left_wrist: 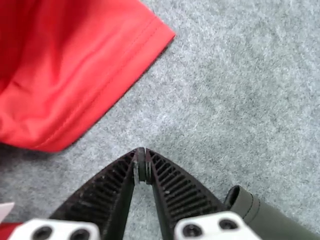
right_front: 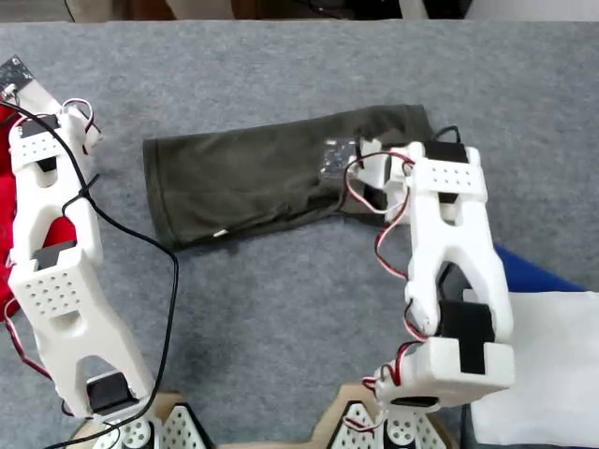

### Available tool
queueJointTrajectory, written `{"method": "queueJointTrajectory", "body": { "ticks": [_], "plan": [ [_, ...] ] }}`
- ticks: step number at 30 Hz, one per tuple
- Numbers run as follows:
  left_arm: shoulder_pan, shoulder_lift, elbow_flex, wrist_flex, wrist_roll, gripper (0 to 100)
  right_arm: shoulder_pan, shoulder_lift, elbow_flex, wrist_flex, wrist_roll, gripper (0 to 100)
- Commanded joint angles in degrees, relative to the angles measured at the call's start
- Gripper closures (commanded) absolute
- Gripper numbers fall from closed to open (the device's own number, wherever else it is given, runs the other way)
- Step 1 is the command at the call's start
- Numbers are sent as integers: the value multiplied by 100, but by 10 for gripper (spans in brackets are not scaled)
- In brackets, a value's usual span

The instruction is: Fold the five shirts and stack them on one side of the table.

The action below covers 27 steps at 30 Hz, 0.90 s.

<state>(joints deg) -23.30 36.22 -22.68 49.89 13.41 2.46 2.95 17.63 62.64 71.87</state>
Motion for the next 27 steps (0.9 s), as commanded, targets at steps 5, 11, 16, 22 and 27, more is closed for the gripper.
{"method": "queueJointTrajectory", "body": {
  "ticks": [5,11,16,22,27],
  "plan": [
    [62,-84,-26,-70,-44,979,-101,-66,-171,-255,-782,989],
    [62,-84,-26,-70,-44,979,-646,-31,-435,-255,-1899,821],
    [62,-84,-26,-70,-44,979,-848,-22,-514,-290,-2303,794],
    [62,-84,-26,-62,-44,979,-593,523,-822,-431,-2374,860],
    [62,-84,-26,-62,-44,979,-312,1095,-1437,-422,-2488,857]
  ]
}}
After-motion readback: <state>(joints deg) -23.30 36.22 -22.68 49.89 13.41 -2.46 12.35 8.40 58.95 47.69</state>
